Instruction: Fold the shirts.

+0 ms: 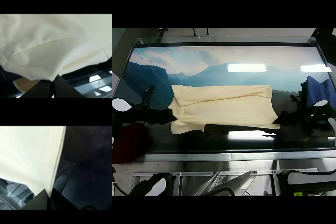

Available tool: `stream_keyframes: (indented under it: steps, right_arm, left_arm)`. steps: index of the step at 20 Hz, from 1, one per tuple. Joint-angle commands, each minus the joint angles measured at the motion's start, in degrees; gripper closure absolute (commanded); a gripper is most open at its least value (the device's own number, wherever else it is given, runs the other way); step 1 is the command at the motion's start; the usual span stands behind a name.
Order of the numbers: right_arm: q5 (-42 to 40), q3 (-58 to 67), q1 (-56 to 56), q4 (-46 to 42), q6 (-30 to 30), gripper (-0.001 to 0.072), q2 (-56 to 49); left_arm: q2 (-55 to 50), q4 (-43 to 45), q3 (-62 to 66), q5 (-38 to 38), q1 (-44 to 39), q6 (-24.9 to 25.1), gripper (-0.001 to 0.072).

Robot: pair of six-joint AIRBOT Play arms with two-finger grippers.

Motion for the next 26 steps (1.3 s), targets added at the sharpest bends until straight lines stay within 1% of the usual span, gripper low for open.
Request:
stream_keyframes:
  steps: [1, 3, 4, 7, 9, 12, 14, 17, 20, 21, 22, 23, 24, 25, 26]
  right_arm:
    - [1.16, -0.04, -1.29, 1.29, 1.20, 0.0689, 3.56]
    - [0.37, 0.15, 0.24, 8.09, -2.80, 0.0688, 4.24]
    - [-1.33, 0.55, 1.09, 11.06, -4.11, 0.0688, 4.15]
    - [-6.97, 4.39, 2.64, 16.59, -6.16, 0.0688, 2.38]
    - [-9.90, 8.61, 2.86, 16.90, -5.97, 0.0688, -0.13]
    - [-12.20, 13.86, 3.72, 17.99, -5.44, 0.0687, -6.03]
    - [-14.36, 15.08, 4.90, 19.87, -7.43, 0.0687, -9.55]
    - [-16.13, 15.15, 6.67, 19.87, -7.93, 0.0687, -13.84]
    - [-17.35, 15.21, 6.49, 19.87, -9.49, 0.0679, -14.91]
    - [-17.03, 15.65, 6.10, 19.85, -9.46, 0.0555, -14.51]
    - [-16.15, 16.33, 5.46, 19.58, -9.35, 0.0388, -13.77]
    - [-15.58, 17.16, 4.81, 18.84, -9.29, 0.0384, -12.94]
    - [-15.69, 18.10, 4.13, 17.53, -9.09, 0.0383, -12.04]
    - [-15.89, 19.02, 3.45, 16.46, -9.05, 0.0314, -11.58]
    - [-16.11, 19.89, 2.67, 15.41, -8.17, 0.0199, -11.41]
  left_arm:
    - [2.49, 5.25, 0.09, -3.32, 1.92, -1.18, 0.0696]
    - [2.49, 5.18, 0.13, -1.64, 0.81, -0.02, 0.0696]
    - [1.90, 5.18, 0.39, -0.46, -0.11, 0.07, 0.0696]
    - [-4.31, 5.22, 7.76, 0.20, -3.76, 0.04, 0.0696]
    - [-9.49, 5.22, 16.15, 1.31, -5.77, 0.04, 0.0695]
    - [-18.91, 5.22, 30.53, 1.16, -8.17, 0.07, 0.0695]
    - [-26.08, 5.25, 38.69, 1.05, -9.88, 0.50, 0.0695]
    - [-35.65, 5.55, 45.99, 0.09, -11.56, 1.07, 0.0695]
    - [-43.58, 5.70, 52.43, 0.02, -11.82, 1.05, 0.0693]
    - [-45.70, 5.73, 54.80, -0.42, -11.78, 1.01, 0.0688]
    - [-47.54, 5.70, 57.05, -1.33, -11.78, 0.98, 0.0353]
    - [-48.98, 5.75, 59.12, -2.49, -11.76, 0.61, 0.0030]
    - [-50.29, 5.73, 61.27, -4.11, -11.41, 0.52, 0.0046]
    - [-51.19, 5.70, 63.19, -5.60, -11.15, 0.37, 0.0046]
    - [-51.87, 5.75, 64.87, -7.17, -10.97, 0.09, 0.0046]
